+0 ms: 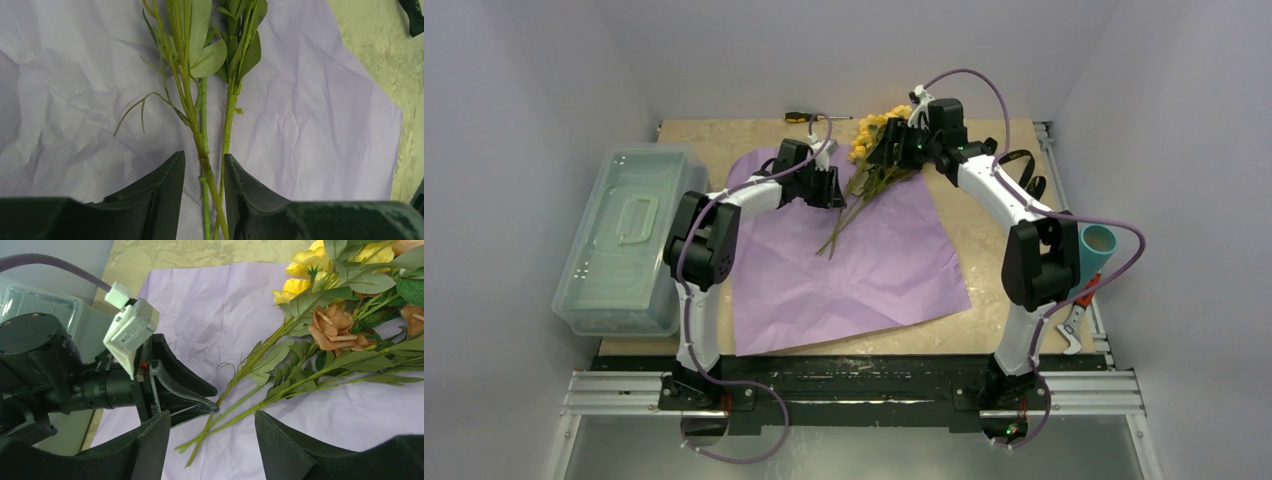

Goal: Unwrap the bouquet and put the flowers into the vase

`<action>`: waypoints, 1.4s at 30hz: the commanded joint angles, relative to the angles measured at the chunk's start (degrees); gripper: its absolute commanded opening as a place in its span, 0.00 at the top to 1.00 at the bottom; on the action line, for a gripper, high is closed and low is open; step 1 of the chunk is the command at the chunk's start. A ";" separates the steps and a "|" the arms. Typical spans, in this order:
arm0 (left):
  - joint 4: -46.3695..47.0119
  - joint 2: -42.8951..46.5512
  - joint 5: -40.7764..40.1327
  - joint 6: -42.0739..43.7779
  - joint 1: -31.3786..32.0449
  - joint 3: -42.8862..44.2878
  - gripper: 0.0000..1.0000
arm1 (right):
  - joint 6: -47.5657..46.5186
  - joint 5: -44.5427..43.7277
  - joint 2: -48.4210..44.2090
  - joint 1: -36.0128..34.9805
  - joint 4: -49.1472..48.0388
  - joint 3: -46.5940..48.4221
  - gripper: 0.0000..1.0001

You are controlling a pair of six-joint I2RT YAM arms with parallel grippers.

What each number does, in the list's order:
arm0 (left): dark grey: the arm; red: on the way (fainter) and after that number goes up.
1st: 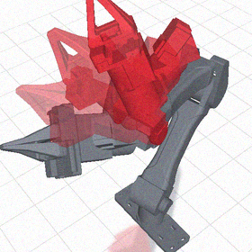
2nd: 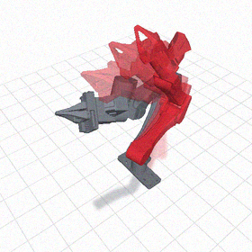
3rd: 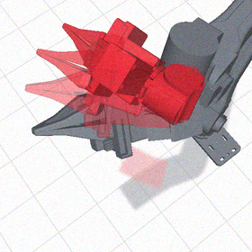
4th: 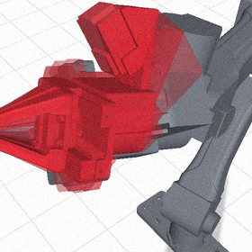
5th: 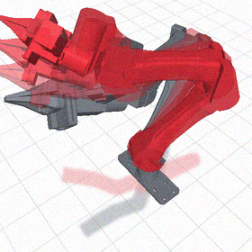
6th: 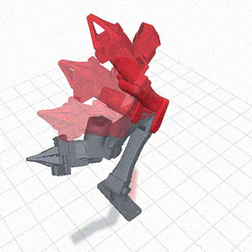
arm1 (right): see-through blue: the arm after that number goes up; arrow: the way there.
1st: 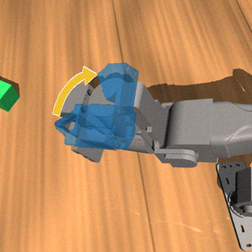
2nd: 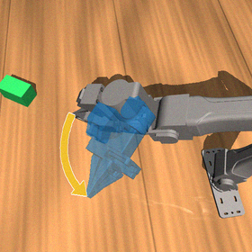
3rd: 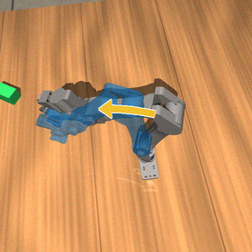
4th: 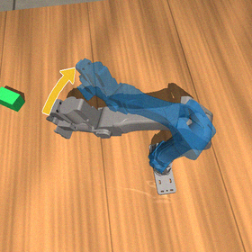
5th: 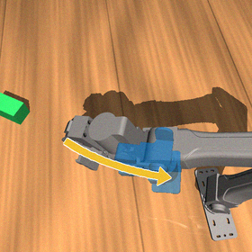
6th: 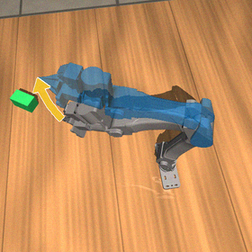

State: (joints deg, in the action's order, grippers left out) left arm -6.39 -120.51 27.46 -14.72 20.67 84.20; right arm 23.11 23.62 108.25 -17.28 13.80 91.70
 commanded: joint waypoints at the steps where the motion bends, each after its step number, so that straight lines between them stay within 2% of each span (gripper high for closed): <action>1: 3.94 -1.75 2.04 -4.21 0.25 0.96 0.68 | -1.40 1.37 -2.60 0.54 -1.70 -0.44 0.33; 6: 4.10 -2.63 1.93 -5.10 0.30 0.50 0.69 | -1.45 2.15 -2.60 1.08 -1.70 -0.47 0.34; 9: 5.25 -2.14 2.42 -5.88 0.34 -0.27 0.81 | -1.57 2.96 -2.60 1.34 -1.70 -0.51 0.34; 12: 8.01 -0.83 3.04 -6.76 0.49 -0.74 0.99 | -1.73 4.23 -2.39 1.45 -1.66 -0.56 0.35; 13: 8.51 -0.30 3.00 -7.04 0.51 -0.67 1.00 | -1.68 4.69 -2.34 1.52 -1.65 -0.49 0.35; 21: 12.76 5.86 2.35 -12.38 0.52 -0.38 1.00 | -0.43 7.98 -2.05 1.95 -1.58 1.48 0.34; 30: 16.15 12.75 -0.34 -13.30 0.53 -1.65 1.00 | 4.60 10.37 -1.55 2.22 -2.02 3.45 0.26; 36: 19.77 16.53 1.43 -14.93 0.60 -3.75 1.00 | 11.65 15.32 0.21 2.30 -7.61 4.07 0.18; 42: 21.66 20.74 3.46 -15.16 1.15 -6.76 1.00 | 18.13 19.25 1.95 2.81 -14.73 5.45 0.19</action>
State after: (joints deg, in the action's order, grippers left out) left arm 9.96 -105.06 28.45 -28.99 20.99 79.33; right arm 35.24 38.57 109.14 -15.14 6.61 93.62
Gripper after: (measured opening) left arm 0.034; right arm 0.822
